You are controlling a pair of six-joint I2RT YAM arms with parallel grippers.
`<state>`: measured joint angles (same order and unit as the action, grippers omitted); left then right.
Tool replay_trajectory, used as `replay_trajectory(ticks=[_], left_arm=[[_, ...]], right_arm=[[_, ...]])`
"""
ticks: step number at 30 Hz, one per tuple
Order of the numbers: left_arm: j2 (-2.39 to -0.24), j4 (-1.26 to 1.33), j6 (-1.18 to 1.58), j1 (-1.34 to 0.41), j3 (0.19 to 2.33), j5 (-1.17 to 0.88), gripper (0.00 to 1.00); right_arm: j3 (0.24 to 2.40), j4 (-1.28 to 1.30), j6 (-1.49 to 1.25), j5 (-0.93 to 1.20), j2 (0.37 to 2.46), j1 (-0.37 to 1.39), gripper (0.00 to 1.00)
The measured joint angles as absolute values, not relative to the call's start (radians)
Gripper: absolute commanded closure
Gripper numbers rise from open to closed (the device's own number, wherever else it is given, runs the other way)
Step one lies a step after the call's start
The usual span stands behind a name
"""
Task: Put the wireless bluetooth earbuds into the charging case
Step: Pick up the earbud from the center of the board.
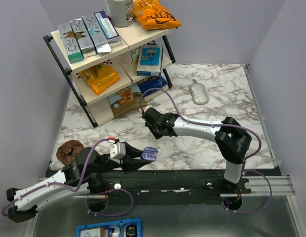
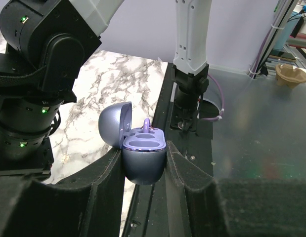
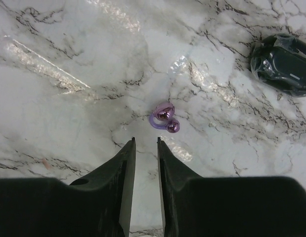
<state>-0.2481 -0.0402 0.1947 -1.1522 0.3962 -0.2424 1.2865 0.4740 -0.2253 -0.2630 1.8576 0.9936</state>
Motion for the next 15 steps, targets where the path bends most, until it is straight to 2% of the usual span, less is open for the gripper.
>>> replay_trajectory(ticks=[15], left_arm=[[-0.248, -0.044, 0.195, -1.152, 0.396, -0.235, 1.00]], right_arm=[[1.287, 0.436, -0.181, -0.259, 1.924, 0.989, 0.66]])
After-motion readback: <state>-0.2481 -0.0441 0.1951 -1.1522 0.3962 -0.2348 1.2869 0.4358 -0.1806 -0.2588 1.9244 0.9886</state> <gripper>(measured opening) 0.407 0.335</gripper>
